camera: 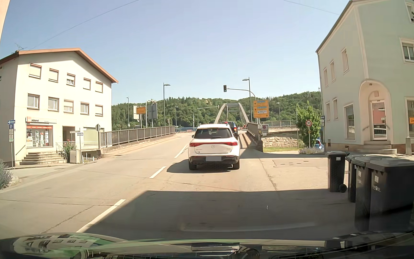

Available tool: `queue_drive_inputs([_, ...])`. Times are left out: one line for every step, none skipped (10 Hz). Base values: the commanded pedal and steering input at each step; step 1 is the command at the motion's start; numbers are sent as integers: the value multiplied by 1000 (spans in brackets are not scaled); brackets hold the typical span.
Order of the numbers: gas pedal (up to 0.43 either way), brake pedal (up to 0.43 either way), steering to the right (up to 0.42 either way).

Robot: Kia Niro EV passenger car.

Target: Follow the waypoints while adhering to traffic rules and regulations

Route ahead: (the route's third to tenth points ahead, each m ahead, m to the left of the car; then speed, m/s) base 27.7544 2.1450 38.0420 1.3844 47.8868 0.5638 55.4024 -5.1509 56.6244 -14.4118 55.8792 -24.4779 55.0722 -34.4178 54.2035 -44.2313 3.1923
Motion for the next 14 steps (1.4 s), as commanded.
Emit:
queue_drive_inputs([0, 0, 0])
queue_drive_inputs([0, 0, 0])
queue_drive_inputs([0, 12, 1])
queue_drive_inputs([0, 30, 2])
queue_drive_inputs([0, 49, 3])
queue_drive_inputs([0, 61, 3])
queue_drive_inputs([0, 79, 2])
queue_drive_inputs([0, 122, 3])
queue_drive_inputs([0, 134, 3])
queue_drive_inputs([0, 140, 3])
queue_drive_inputs([0, 152, 3])
queue_drive_inputs([0, 171, 3])
queue_drive_inputs([0, 177, 3])
queue_drive_inputs([0, 183, 3])
